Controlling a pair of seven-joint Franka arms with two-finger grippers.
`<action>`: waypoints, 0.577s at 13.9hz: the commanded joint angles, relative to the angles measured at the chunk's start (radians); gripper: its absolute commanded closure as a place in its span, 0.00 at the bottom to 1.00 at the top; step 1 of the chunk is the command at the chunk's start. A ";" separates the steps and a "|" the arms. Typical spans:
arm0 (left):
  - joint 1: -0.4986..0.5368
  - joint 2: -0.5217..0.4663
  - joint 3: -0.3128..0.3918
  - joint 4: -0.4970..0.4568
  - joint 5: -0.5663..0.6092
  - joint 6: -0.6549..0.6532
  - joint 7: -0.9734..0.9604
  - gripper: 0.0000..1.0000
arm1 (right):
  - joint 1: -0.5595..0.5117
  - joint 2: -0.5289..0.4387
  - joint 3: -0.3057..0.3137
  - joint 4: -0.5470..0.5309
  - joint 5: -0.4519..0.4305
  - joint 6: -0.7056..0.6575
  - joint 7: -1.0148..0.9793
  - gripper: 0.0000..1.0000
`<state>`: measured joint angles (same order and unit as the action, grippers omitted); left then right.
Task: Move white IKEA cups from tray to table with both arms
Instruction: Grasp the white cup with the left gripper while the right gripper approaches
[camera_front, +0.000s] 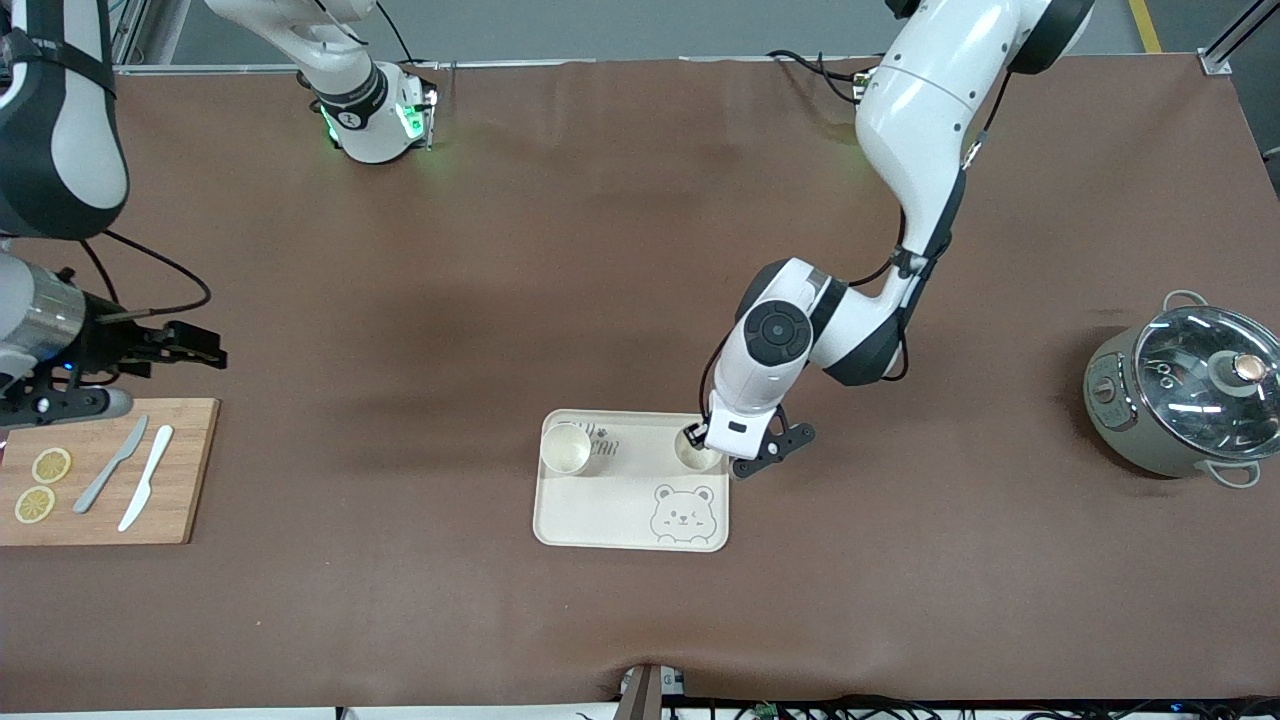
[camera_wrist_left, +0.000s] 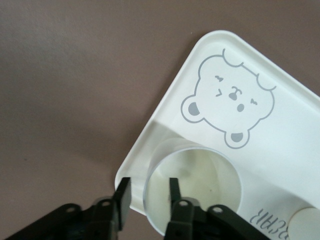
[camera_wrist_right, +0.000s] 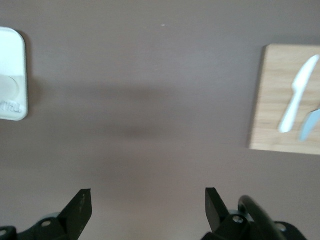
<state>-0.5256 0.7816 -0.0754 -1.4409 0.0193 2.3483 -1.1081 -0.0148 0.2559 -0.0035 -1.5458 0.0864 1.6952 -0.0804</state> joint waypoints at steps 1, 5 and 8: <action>-0.010 0.022 0.008 0.020 0.002 0.019 -0.023 1.00 | 0.032 0.051 -0.003 0.012 0.061 0.011 0.091 0.00; 0.004 -0.011 0.015 0.022 0.004 0.017 0.019 1.00 | 0.116 0.115 -0.003 0.012 0.084 0.113 0.256 0.00; 0.062 -0.079 0.017 0.017 0.005 -0.006 0.042 1.00 | 0.186 0.157 -0.003 0.012 0.085 0.184 0.394 0.00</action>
<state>-0.5060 0.7699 -0.0580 -1.4076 0.0193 2.3678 -1.0963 0.1299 0.3895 0.0003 -1.5463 0.1566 1.8487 0.2287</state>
